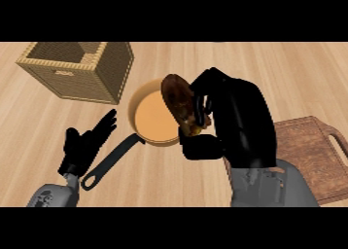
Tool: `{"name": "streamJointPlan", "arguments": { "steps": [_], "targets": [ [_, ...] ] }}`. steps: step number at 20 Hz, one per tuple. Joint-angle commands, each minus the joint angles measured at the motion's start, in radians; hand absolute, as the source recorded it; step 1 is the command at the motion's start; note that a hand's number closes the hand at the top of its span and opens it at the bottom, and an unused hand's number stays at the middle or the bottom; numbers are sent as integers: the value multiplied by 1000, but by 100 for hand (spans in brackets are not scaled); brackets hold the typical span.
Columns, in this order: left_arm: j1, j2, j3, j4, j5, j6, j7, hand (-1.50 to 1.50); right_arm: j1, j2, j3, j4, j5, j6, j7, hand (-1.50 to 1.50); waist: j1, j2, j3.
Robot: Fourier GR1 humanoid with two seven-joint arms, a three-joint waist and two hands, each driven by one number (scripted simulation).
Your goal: Pick the sweet potato from the cutting board and place it in the pot
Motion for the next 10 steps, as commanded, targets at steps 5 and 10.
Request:
{"name": "streamJointPlan", "arguments": {
  "steps": [5,10],
  "targets": [
    [-23,-36,-4,16,-16,12,-10,0,-291,-1,-33,471,-25,10,-52,150,7,5,0],
    [35,-25,-24,-25,-33,5,-21,0,-370,3,82,640,69,100,45,150,14,2,0]
  ]
}}
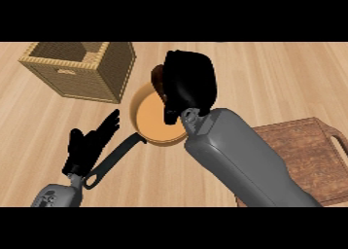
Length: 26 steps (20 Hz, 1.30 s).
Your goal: Pick the sweet potato from the cutting board and place it in the pot
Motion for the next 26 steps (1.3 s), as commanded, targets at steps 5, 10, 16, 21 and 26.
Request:
{"name": "streamJointPlan", "arguments": {
  "steps": [5,10,16,21,26],
  "targets": [
    [-16,-13,-10,-16,-9,-3,10,0,-147,2,10,383,-142,80,56,150,24,7,0],
    [-78,8,14,-6,1,-17,60,0,-171,2,54,457,-356,110,249,-150,40,4,0],
    [-66,-41,-12,26,-22,4,26,0,-188,2,117,459,-439,-275,59,-150,47,11,1],
    [-17,-27,-7,26,-20,-8,-6,0,-214,2,7,365,-429,-558,-29,-150,26,5,3],
    [6,-5,5,8,-17,-19,-21,0,-208,2,-66,362,-374,-851,-31,-150,7,-1,2]
  ]
}}
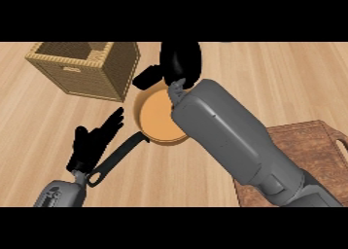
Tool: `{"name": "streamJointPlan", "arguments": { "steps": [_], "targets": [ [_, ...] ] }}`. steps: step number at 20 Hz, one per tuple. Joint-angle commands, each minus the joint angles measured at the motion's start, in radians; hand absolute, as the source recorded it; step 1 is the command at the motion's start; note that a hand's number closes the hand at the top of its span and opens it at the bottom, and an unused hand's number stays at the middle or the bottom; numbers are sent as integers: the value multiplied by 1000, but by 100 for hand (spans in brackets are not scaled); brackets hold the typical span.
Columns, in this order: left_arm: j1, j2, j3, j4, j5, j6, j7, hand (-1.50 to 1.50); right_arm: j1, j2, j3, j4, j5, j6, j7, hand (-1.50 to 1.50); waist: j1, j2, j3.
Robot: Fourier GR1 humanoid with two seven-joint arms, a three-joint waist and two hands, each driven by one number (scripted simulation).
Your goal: Pick the sweet potato from the cutting board and place it in the pot
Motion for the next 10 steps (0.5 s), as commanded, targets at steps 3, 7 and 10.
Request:
{"name": "streamJointPlan", "arguments": {
  "steps": [3,7,10],
  "targets": [
    [31,31,34,-11,20,-17,-5,0,-5,-1,-110,-38,80,-285,-10,-150,-43,-10,0],
    [82,-16,-7,-54,-19,35,2,0,95,-11,-125,-109,90,-362,-72,-150,-50,-10,0],
    [50,11,33,-37,3,17,29,0,207,-82,-156,-289,39,-308,-117,-150,-66,-13,1]
  ]
}}
